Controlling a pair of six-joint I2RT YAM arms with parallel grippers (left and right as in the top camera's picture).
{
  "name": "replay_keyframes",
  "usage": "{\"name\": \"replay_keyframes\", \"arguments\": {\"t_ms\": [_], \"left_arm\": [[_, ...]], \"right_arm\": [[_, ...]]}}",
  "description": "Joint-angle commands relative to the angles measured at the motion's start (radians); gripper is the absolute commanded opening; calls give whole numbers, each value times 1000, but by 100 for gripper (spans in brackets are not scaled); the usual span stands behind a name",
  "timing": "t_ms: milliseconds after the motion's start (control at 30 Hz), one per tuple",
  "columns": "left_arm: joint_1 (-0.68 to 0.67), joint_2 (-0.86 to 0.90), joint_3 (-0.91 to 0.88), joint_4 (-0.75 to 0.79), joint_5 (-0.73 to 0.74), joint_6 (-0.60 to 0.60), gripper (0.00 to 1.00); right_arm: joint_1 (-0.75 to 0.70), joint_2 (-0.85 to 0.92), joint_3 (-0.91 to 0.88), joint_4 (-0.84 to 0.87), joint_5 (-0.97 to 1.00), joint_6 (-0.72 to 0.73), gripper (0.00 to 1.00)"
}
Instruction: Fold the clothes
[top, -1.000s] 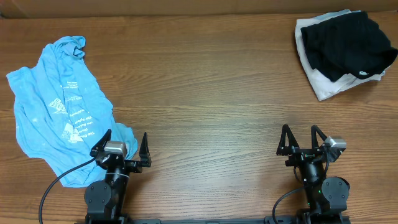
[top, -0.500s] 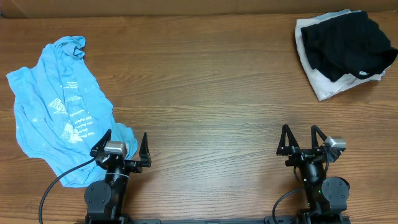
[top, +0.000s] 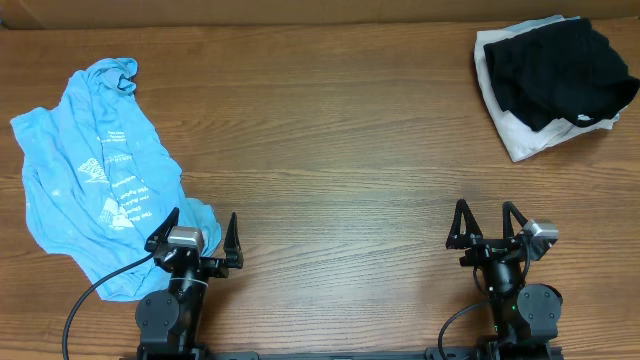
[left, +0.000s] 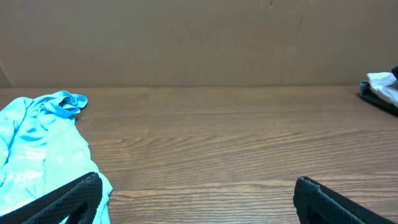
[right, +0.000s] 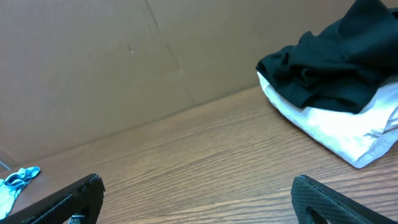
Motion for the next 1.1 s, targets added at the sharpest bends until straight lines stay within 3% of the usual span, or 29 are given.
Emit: {"name": "replay_keyframes", "arguments": {"t_ms": [0,500,600,867,1067], "left_arm": [[8,-12,-6,1,-7,-8,100],[6,-12,-6,7,3,-8,100],[6,-12,12,27,23,-13,100],[6,17,229,-154,22,10,100],[6,153,423,-278,23,31,100]], "right_arm": [[4,-8,-10,6,14,1,100],[4,-8,-10,8,13,1,100],[4,-8,-2,42,22,-64,100],[4,-8,147,21,21,-132,100],[4,-1,306,-78,-23,-132,100]]}}
